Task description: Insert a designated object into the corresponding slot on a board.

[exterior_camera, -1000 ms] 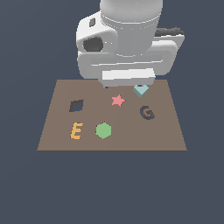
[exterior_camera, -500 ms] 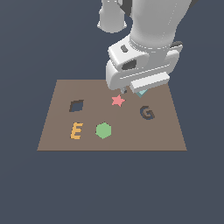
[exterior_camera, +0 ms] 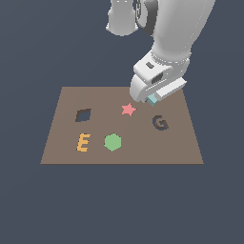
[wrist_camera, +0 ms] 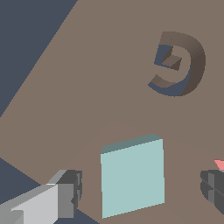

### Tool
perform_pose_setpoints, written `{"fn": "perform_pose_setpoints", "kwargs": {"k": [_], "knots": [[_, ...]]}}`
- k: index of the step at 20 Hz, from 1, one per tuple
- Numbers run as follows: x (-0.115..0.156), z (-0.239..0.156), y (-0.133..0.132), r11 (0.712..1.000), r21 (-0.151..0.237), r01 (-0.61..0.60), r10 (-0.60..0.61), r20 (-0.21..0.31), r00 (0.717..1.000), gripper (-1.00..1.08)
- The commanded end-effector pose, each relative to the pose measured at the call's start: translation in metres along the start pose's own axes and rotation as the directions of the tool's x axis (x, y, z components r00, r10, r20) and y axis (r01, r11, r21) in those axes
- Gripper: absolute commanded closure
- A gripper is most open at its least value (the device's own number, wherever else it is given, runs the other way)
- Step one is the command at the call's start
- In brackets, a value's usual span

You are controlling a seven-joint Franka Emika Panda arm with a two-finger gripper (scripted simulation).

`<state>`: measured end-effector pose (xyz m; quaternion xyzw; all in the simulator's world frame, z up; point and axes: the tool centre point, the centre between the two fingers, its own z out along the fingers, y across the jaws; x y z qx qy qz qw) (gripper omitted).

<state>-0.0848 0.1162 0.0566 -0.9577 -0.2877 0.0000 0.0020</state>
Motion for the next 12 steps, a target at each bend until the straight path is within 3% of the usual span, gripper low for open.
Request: {"fn": "perform_pose_setpoints", "kwargs": {"k": [1, 12], "knots": [[-0.0031, 0.0061, -0.0055, 0.999, -0.002, 0.032, -0.032, 0.0, 0.999, -0.92], [-0.0037, 0.0076, -0.0053, 0.999, -0.003, 0.034, -0.034, 0.001, 0.999, -0.92]]}}
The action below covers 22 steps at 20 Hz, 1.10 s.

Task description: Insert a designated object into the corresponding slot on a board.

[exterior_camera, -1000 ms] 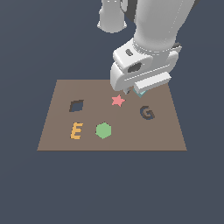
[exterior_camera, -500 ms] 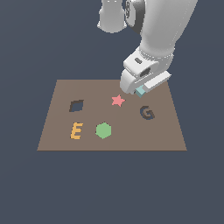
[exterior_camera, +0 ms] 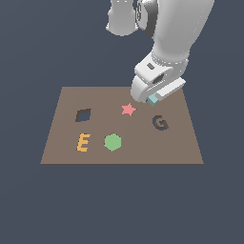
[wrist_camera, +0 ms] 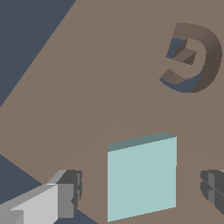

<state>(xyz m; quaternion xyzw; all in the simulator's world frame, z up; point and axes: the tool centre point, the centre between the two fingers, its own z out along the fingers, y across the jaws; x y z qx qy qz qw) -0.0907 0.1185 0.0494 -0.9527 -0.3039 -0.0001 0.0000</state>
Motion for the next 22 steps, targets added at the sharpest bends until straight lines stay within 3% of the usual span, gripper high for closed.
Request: {"fn": "perform_pose_setpoints", "kwargs": {"k": [1, 10, 11, 22], "knots": [[0.0, 0.001, 0.0, 1.0, 0.0, 0.0, 0.0, 0.0, 1.0, -0.92], [0.0, 0.02, 0.0, 1.0, 0.0, -0.002, 0.002, 0.0, 1.0, -0.92], [0.0, 0.02, 0.0, 1.0, 0.0, -0.002, 0.002, 0.0, 1.0, 1.08], [0.0, 0.019, 0.001, 1.0, -0.001, -0.003, 0.003, 0.0, 1.0, 1.08]]}}
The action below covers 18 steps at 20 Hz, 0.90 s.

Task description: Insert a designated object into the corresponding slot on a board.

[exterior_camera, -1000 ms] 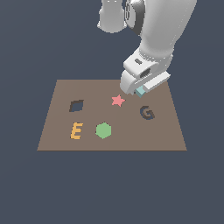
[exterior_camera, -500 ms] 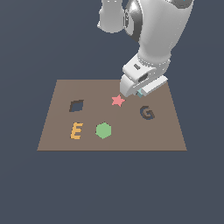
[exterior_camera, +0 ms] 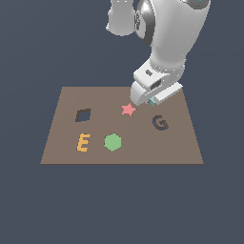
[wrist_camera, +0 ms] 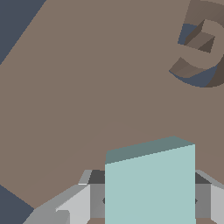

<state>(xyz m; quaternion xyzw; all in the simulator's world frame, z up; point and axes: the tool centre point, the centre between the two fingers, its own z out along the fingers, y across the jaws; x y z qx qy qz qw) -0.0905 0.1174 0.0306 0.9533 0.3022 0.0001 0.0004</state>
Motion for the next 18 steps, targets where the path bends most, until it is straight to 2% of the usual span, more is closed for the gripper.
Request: {"fn": "perform_pose_setpoints", "kwargs": {"k": [1, 5, 9, 13, 18], "knots": [[0.0, 0.0, 0.0, 1.0, 0.0, -0.001, 0.001, 0.0, 1.0, 1.08], [0.0, 0.0, 0.013, 1.0, 0.0, -0.03, 0.03, 0.0, 1.0, 1.08], [-0.002, -0.002, 0.043, 0.995, 0.001, -0.101, 0.101, -0.001, 0.995, 1.08], [-0.011, -0.004, 0.091, 0.977, 0.001, -0.215, 0.215, -0.001, 0.977, 1.08], [-0.036, -0.006, 0.167, 0.919, 0.001, -0.393, 0.393, -0.001, 0.919, 1.08]]}}
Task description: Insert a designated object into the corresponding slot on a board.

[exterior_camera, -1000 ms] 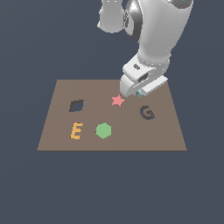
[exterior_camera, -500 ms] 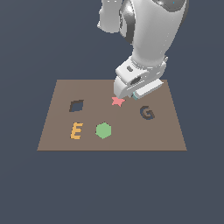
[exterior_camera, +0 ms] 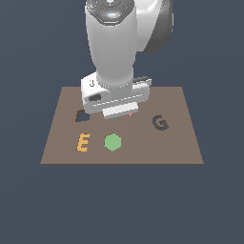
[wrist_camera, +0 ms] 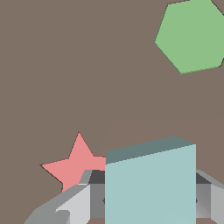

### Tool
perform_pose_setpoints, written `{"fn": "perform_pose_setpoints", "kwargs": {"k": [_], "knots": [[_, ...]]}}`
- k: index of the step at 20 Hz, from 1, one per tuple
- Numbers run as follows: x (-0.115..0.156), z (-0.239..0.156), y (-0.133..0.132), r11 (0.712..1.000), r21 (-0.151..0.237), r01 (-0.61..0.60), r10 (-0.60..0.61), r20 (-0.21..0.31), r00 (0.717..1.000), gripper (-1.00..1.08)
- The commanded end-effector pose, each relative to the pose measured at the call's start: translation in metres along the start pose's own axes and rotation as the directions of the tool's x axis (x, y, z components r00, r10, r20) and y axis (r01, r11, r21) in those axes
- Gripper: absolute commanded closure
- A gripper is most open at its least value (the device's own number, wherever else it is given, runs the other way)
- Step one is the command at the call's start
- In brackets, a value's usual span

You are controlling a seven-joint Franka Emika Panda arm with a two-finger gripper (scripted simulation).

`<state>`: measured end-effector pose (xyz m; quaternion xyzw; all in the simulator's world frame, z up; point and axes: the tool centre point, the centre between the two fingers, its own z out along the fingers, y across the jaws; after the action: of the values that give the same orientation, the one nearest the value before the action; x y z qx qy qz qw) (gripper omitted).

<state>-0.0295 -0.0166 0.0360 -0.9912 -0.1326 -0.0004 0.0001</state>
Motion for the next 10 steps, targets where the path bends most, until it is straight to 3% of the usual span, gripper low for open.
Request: {"fn": "perform_pose_setpoints", "kwargs": {"k": [1, 6, 10], "knots": [[-0.002, -0.002, 0.038, 0.996, 0.0, -0.09, 0.09, 0.0, 0.996, 1.08], [-0.012, -0.004, 0.094, 0.975, 0.0, -0.223, 0.223, 0.0, 0.975, 1.08], [-0.019, -0.004, 0.117, 0.961, -0.001, -0.277, 0.277, 0.0, 0.961, 1.08]]}}
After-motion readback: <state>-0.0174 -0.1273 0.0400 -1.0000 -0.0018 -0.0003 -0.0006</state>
